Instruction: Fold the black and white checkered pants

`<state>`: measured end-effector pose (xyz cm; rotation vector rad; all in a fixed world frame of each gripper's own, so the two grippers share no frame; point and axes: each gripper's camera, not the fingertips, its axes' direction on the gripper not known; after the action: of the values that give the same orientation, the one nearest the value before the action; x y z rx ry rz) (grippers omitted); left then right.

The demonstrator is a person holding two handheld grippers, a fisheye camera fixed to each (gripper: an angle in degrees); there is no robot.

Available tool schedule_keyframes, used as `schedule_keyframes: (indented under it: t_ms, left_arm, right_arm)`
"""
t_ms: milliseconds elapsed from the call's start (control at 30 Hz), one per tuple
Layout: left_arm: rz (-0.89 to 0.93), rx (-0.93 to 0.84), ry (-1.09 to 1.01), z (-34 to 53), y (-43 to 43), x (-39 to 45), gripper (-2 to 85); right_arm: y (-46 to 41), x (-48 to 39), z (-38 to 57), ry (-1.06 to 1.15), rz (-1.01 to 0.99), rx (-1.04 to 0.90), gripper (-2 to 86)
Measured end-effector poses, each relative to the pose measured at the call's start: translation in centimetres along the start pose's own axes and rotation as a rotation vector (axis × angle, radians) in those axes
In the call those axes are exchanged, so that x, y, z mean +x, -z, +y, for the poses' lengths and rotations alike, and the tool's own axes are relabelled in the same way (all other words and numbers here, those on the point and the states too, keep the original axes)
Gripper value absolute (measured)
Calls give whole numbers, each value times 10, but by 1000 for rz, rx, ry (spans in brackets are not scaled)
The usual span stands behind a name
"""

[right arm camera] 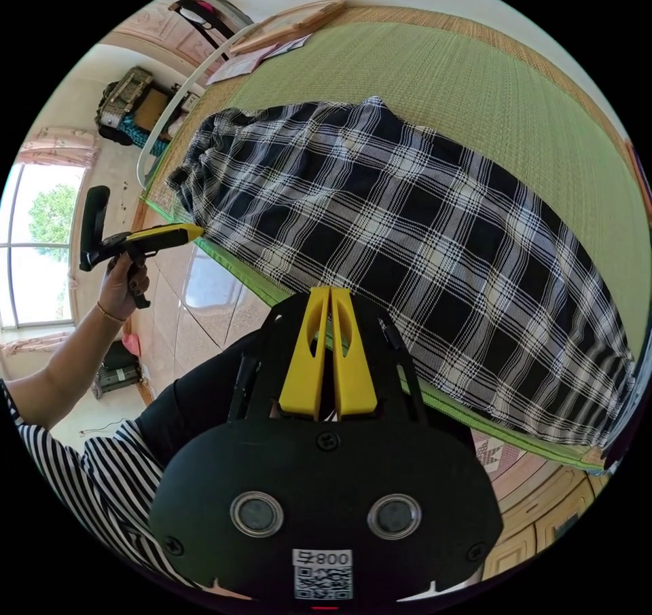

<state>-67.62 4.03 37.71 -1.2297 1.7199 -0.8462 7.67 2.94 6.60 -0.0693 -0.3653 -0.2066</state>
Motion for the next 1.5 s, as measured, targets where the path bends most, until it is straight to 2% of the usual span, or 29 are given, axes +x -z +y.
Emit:
schedule_keyframes:
  t_ms: [200, 333, 467, 600, 833, 967, 1100, 1167, 1333, 1500]
  left_arm:
    - [-53, 73, 11, -1, 2, 3, 1]
    - [-88, 144, 105, -7, 6, -14, 1]
    - [-159, 84, 195, -15, -9, -36, 1]
    - [-122, 92, 215, -16, -18, -38, 1]
    - [-1, 158, 120, -19, -37, -3, 1]
    - [48, 99, 30, -33, -72, 27, 1]
    - [47, -21, 38, -49, -114, 39, 1]
    - [62, -8, 46, -55, -125, 46, 1]
    - [-30, 12, -43, -63, -137, 79, 2]
    - [-189, -71, -85, -75, -180, 109, 2]
  right_arm:
    - [-2, 9, 9, -17, -11, -5, 1]
    - [-2, 13, 15, -15, 9, -16, 1]
    - [-1, 19, 30, -14, 24, -4, 1]
    - [-3, 30, 44, -31, 22, -3, 1]
    - [3, 66, 72, -139, -100, 67, 1]
    - [8, 91, 98, -210, -159, 123, 0]
    - [1, 118, 119, -275, -188, 92, 0]
    - [2, 134, 133, -316, -237, 106, 0]
    - [8, 150, 160, -306, -225, 132, 0]
    - [8, 171, 192, -344, -241, 139, 1]
